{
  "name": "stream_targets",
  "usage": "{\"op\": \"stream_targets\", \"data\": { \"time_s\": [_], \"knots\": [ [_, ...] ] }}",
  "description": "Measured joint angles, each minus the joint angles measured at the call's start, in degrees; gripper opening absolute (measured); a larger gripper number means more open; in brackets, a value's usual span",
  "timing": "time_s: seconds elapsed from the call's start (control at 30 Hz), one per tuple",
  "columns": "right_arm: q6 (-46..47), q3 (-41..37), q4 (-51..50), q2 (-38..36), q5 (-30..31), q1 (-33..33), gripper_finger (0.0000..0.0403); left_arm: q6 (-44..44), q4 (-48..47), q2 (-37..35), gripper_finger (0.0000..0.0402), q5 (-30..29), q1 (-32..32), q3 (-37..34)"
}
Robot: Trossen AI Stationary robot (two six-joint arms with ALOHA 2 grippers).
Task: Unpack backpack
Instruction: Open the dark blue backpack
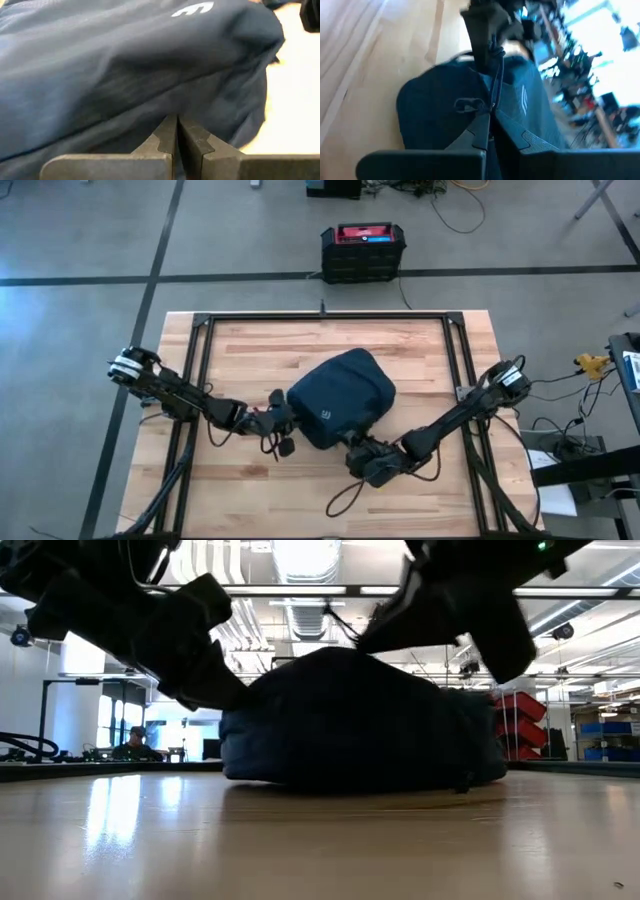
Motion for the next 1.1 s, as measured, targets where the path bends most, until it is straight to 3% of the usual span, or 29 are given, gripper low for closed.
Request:
{"op": "stream_targets", "data": {
  "time_s": [0.1, 0.3, 0.4, 0.6, 0.77, 0.87, 0.97, 1.1],
  "knots": [
    [7.2, 0.0, -4.1, -0.7, 0.0, -0.3, 0.0001, 3.5, 3.4, 0.0, 0.0000, 0.0, -0.4, -0.1],
    [12.7, 0.0, -3.9, -0.7, -2.3, -1.2, 0.0000, 23.2, 21.1, 0.0, 0.0001, 5.7, -4.9, 0.5],
    [13.6, 0.0, -3.7, -0.7, -2.4, -1.5, 0.0000, 29.1, 23.5, 1.0, 0.0013, 6.0, -7.0, 1.5],
    [14.1, 0.0, -2.5, -0.7, -3.4, -2.1, 0.0000, 32.0, 25.0, 8.6, 0.0090, 3.9, -6.5, 5.0],
    [15.0, 0.0, -2.4, -0.7, -3.6, -2.2, 0.0000, 35.2, 24.9, 14.5, 0.0179, -6.9, -6.3, 10.1],
    [15.9, 0.0, -2.5, -0.7, -3.6, -2.3, 0.0000, 34.7, 23.5, 16.1, 0.0223, -8.1, -6.2, 11.7],
    [16.1, 0.0, -2.4, -0.7, -3.6, -2.2, 0.0000, 32.1, 21.4, 17.4, 0.0249, -8.4, -5.8, 12.8],
    [16.1, 0.0, -2.2, -0.7, -3.6, -2.3, 0.0000, 27.2, 17.7, 18.8, 0.0251, -8.5, -4.9, 13.7]
  ]
}}
